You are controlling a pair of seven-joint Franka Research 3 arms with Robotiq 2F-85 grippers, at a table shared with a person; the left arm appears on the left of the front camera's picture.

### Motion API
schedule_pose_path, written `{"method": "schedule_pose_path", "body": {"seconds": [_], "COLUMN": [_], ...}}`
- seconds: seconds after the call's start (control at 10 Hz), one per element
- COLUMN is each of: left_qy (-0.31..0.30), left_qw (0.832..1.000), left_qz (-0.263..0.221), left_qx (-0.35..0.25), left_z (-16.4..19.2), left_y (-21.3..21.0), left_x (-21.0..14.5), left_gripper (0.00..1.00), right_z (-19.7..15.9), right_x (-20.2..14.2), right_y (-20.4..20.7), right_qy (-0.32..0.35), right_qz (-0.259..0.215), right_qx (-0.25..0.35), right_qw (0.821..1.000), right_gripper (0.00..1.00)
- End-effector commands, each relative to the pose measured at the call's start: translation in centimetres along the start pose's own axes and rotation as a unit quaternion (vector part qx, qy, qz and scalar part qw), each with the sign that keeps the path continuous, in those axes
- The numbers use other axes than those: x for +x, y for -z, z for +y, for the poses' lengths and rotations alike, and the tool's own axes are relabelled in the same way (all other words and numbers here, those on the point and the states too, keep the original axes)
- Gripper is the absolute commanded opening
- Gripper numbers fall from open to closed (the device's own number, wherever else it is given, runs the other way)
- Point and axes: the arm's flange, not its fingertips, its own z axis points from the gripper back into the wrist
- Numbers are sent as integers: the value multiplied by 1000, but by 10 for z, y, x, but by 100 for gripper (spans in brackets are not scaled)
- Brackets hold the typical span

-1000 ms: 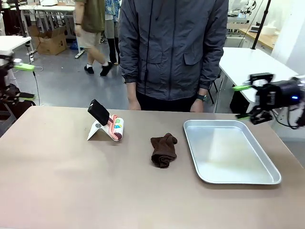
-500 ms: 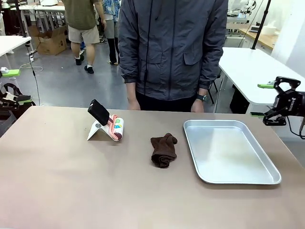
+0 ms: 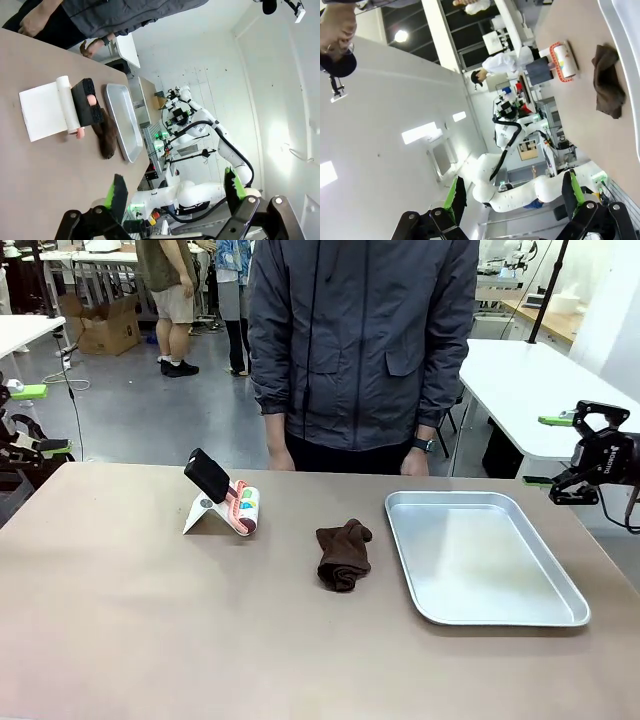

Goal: Clean the surface of the table.
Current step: Return the Lint Roller and towel to their original positions.

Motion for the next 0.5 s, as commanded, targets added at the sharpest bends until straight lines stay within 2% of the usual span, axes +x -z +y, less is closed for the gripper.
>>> {"method": "schedule_pose_path", "body": {"seconds": [0.0, 0.4], "left_qy": [5, 5], "left_qw": [1000, 1000], "left_qz": [-1, -1], "left_qx": [-6, -6], "left_z": [-2, -2], "left_y": [0, 0], "left_x": [-5, -5], "left_gripper": [100, 100], "right_z": [4, 4], "right_x": [3, 3], "right_y": [-7, -7], "right_qy": [2, 2], "right_qz": [6, 6], "right_qx": [-4, -4], "right_qw": [1000, 1000], "right_gripper": [100, 100]}}
